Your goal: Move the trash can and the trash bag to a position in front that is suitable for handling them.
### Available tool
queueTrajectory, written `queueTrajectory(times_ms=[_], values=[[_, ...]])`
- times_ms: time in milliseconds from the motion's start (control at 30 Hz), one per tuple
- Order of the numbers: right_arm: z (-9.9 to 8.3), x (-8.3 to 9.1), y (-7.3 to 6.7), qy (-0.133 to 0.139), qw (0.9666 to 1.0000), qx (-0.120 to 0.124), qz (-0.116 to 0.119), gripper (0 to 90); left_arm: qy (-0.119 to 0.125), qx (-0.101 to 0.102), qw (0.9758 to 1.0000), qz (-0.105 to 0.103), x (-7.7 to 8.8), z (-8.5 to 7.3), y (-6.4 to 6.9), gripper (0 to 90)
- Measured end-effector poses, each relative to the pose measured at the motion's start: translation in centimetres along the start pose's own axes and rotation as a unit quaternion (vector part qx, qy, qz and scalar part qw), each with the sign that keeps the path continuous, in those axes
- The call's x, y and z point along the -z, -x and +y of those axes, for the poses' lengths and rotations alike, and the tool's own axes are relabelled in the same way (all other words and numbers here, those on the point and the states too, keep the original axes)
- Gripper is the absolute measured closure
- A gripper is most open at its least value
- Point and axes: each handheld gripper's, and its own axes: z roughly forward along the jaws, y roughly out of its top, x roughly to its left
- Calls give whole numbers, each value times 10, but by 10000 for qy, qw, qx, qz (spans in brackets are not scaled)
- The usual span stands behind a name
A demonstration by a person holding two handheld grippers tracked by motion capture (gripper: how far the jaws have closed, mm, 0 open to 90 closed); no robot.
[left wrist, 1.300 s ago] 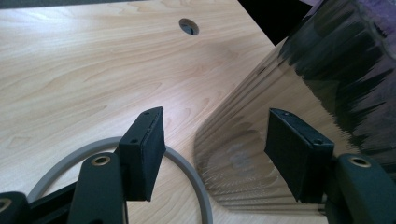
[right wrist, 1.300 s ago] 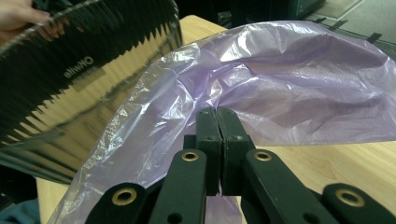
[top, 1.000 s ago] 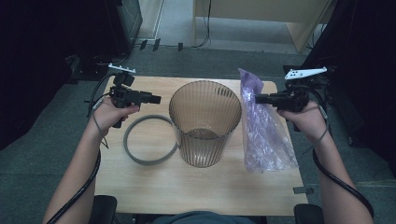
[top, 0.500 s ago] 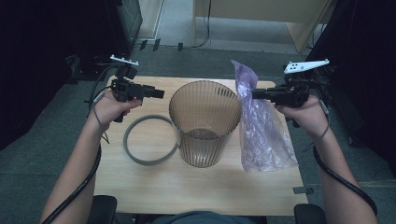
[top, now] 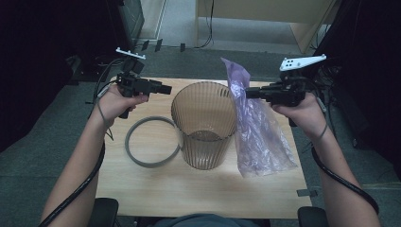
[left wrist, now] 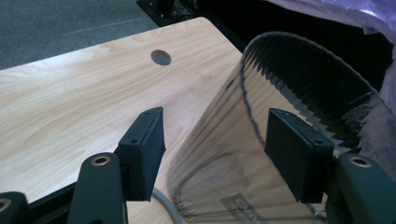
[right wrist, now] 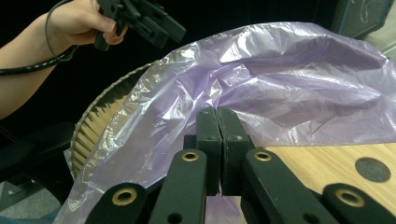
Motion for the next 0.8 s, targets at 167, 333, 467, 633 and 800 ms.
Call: queueTrajectory(times_ms=[167, 333, 467, 633, 800], values=[[6, -10, -7, -6, 9998, 59, 180, 900, -32, -125, 9999, -39, -3, 10, 10, 371], [8, -23, -13, -88, 9993, 119, 337, 900, -35, -216, 9997, -93, -7, 17, 16, 373], [9, -32, -18, -145, 9987, 165, 451, 900, -114, -279, 9994, -156, -11, 20, 20, 379], [9, -43, -23, -247, 9979, 201, 571, 899, -86, -319, 9993, -181, -15, 24, 24, 380], [10, -52, -28, -323, 9970, 285, 642, 900, 29, -428, 9985, -330, -16, 34, 36, 381]])
